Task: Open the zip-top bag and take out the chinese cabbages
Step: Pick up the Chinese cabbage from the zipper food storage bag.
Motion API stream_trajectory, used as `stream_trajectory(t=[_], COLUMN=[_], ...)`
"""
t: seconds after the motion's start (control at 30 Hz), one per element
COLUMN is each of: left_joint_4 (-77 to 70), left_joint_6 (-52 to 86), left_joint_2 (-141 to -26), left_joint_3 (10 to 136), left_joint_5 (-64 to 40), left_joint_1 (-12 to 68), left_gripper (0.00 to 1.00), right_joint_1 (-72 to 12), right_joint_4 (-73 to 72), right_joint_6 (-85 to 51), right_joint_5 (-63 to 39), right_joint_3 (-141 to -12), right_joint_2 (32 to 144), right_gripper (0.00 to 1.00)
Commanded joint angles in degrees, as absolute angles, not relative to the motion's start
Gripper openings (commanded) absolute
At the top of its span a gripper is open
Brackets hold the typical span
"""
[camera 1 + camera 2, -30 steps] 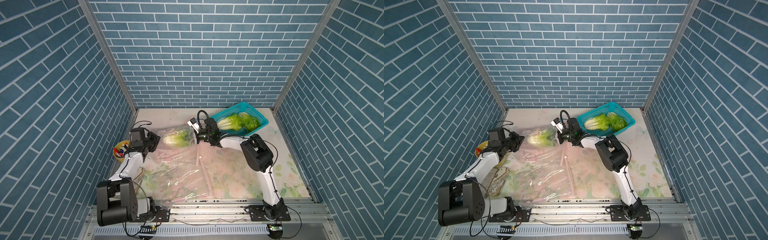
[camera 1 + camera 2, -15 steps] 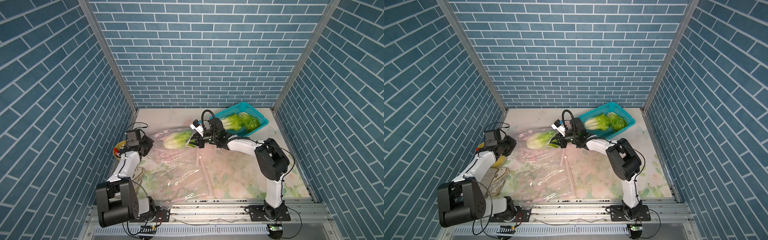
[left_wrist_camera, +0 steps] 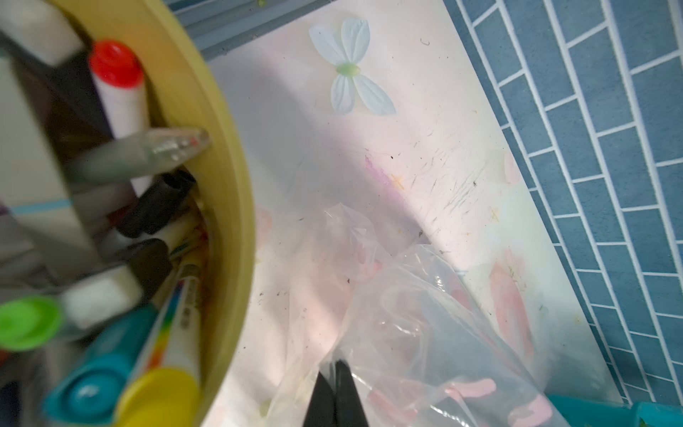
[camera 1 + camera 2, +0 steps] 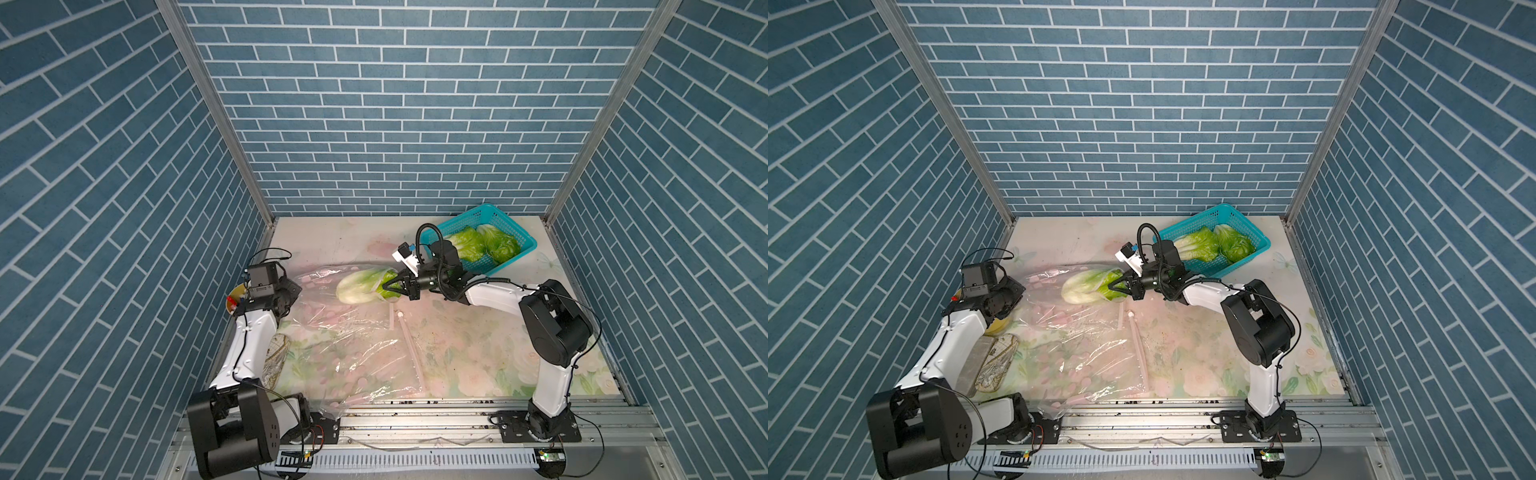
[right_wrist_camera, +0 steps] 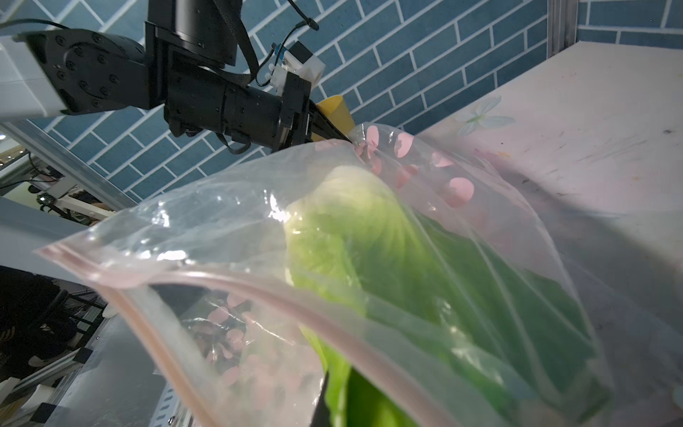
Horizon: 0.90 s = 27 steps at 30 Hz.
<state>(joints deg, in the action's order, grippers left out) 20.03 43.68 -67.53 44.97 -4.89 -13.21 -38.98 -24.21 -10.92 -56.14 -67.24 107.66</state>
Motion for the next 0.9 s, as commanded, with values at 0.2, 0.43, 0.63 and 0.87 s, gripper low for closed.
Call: stream_trajectory(t=[0.2,0.43,0.63,0.87], left_joint_4=[23.9,24.4,26.0,25.0], left_joint_6=[39.6,39.2,38.1,38.5], left_joint_2=[-65.0,-64.3,-63.2,-64.0], left_joint_3=[45.0,43.6,44.2,43.6], left_joint_5=[6.1,7.8,9.7,8.8], left_joint_1=[-14.1,-14.1,-14.1,-14.1], left_gripper=[0.00,0.00,0.00,0.00], right_joint_1=[-34.2,-32.0,-28.0,-25.7], right_joint_4=[-38.0,-50.0,-53.1,-52.7], right_joint_6=[-15.9,-23.1,-25.1,-23.7], right_joint_5=[-59.9,-54.8,-51.0,-47.9], right_joint_3=[-59.2,-56.1,-52.6,-50.6], right_joint_2=[101.3,100.8,97.1,92.9], right_gripper=[0.00,0.00,0.00,0.00])
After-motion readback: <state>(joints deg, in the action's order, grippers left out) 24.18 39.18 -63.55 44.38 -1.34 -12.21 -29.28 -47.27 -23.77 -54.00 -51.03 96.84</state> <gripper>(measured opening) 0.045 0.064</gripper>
